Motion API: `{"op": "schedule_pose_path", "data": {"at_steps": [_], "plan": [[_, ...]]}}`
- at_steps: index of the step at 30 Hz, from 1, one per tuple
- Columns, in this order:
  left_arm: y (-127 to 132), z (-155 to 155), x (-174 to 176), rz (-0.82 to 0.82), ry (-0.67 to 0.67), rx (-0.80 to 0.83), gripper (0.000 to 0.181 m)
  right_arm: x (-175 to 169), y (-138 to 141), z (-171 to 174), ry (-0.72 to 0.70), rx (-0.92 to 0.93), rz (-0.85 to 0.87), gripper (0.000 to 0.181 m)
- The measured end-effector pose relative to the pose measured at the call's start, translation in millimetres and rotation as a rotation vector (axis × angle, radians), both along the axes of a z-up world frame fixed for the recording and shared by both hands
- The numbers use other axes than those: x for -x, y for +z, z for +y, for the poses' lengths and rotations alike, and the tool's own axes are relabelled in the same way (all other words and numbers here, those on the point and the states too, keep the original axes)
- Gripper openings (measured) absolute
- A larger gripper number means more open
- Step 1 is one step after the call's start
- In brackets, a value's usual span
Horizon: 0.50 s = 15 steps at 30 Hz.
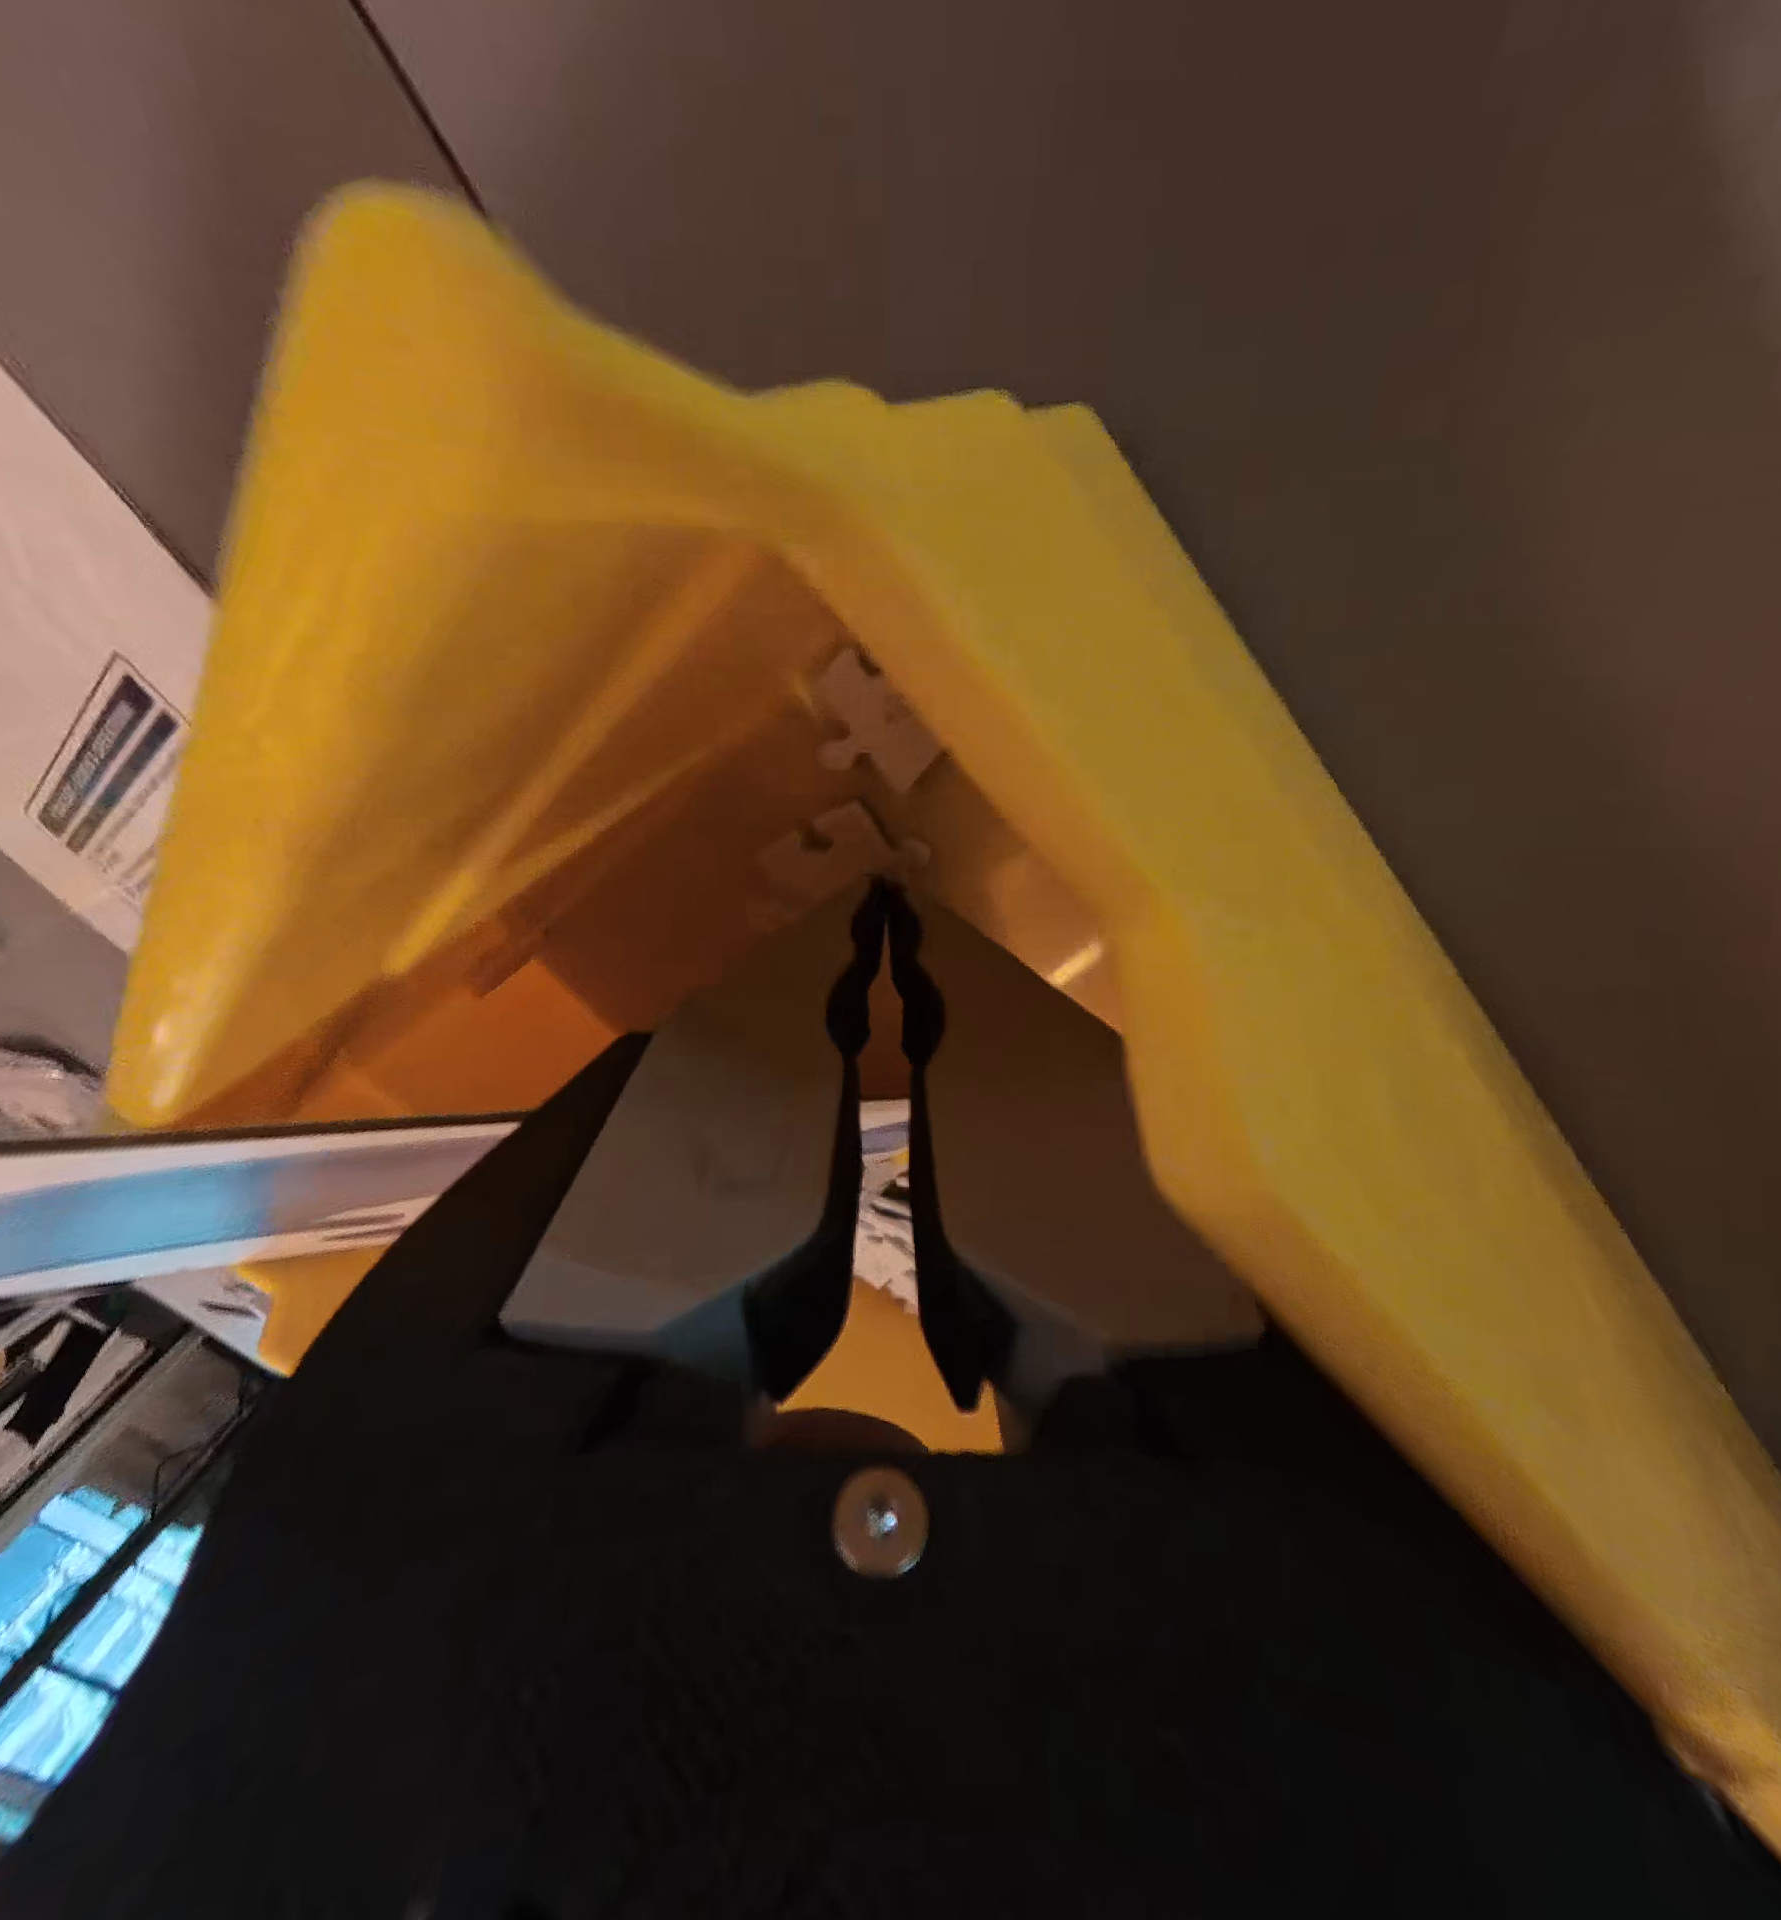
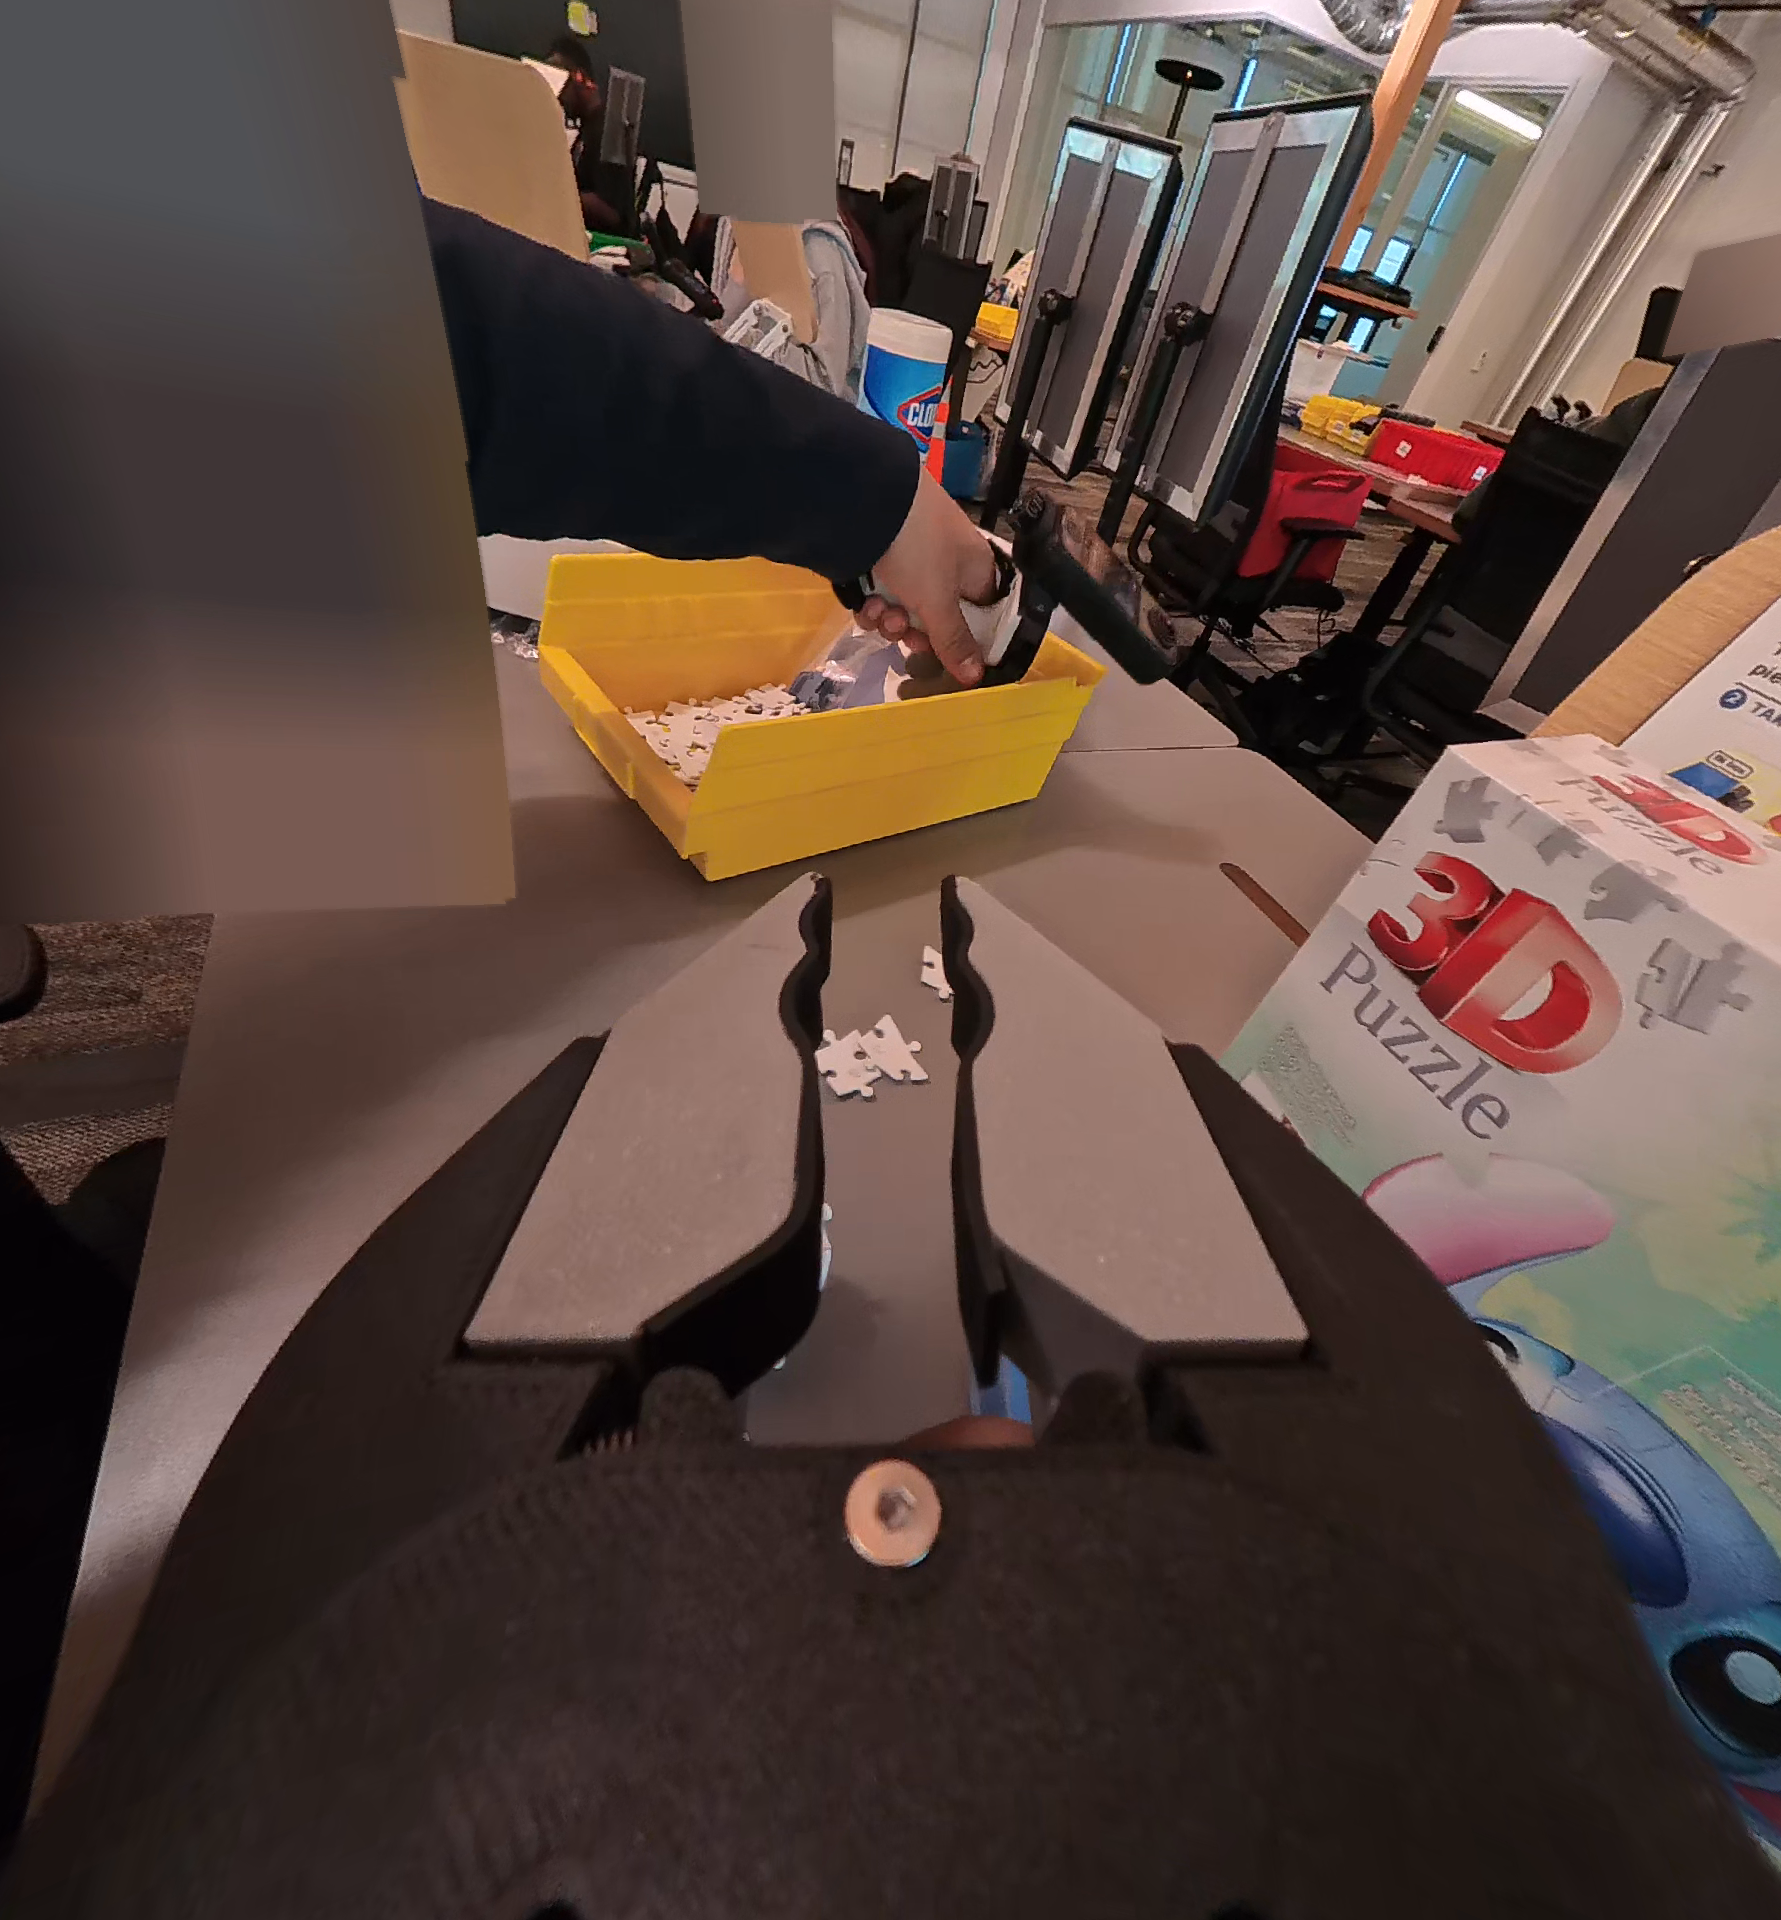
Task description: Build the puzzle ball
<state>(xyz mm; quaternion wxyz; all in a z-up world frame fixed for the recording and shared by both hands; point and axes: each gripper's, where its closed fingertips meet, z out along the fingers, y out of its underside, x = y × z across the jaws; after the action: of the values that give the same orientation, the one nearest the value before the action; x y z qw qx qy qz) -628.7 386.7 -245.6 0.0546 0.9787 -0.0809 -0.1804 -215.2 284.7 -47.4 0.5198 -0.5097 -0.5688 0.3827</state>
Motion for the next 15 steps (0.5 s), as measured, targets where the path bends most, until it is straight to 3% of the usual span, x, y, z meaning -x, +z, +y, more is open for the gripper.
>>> {"op": "schedule_pose_path", "data": {"at_steps": [7, 10, 15], "plan": [[-1, -5, 1, -0.026, 0.102, -0.015, 0.0, -6, 6, -5, 0.006, -0.025, 0.011, 0.017], [-2, -14, -35, -0.264, 0.122, 0.022, 0.0, -10, 8, -5, -0.001, -0.03, 0.019, 0.017], [3, -5, -34, -0.277, 0.122, -0.078, 0.0, -12, 10, -4, 0.006, -0.017, 0.037, 0.016]]}}
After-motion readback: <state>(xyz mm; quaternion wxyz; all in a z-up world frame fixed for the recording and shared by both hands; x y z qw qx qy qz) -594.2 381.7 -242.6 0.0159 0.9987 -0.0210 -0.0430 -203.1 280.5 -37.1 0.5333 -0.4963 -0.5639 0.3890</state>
